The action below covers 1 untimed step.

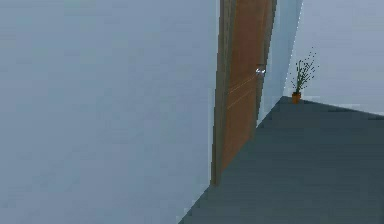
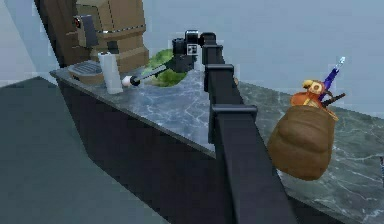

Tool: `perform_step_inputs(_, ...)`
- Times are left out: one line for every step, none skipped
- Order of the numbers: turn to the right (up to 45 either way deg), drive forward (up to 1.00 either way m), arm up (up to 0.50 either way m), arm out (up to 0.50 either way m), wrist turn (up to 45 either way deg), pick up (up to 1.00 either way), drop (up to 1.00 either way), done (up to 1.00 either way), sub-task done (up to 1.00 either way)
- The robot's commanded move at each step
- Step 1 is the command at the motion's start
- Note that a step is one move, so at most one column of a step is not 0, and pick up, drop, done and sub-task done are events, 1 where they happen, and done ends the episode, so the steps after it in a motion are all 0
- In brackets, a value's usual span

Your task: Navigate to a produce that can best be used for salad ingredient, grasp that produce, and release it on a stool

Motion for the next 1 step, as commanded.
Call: perform_step_inputs(0.0,0.0,0.0,0.0,-45.0,0.0,0.0,0.0,0.0)
